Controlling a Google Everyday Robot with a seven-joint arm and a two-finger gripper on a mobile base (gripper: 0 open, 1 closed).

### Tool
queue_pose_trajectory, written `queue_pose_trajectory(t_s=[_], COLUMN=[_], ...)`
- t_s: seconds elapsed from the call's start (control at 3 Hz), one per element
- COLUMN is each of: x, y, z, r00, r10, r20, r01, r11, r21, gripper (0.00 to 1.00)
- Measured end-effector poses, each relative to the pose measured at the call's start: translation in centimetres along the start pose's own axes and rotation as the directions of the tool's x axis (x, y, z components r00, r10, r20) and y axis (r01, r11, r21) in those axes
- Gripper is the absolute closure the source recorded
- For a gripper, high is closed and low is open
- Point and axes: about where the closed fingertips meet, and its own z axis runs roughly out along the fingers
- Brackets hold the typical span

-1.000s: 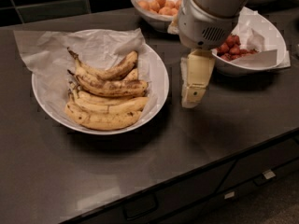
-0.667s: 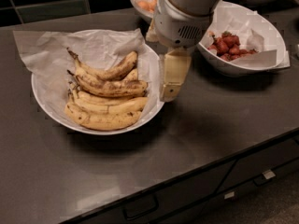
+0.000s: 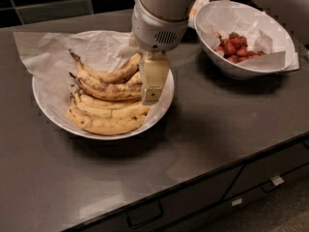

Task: Pick banana from white bowl

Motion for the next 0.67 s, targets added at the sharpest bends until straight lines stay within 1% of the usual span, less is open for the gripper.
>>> queue_pose_trajectory(t_s=[0.33,0.67], x=[-0.5,-0.3], y=[-1.3,-2.2], z=[1.4,2.7], r00=[1.0,0.999], r10=[0.006,0.03], r20=[-0.014,-0.037], r01=[-0.006,-0.031], r11=[1.0,0.9995], r21=[-0.003,-0.01], gripper=[0.24,0.27])
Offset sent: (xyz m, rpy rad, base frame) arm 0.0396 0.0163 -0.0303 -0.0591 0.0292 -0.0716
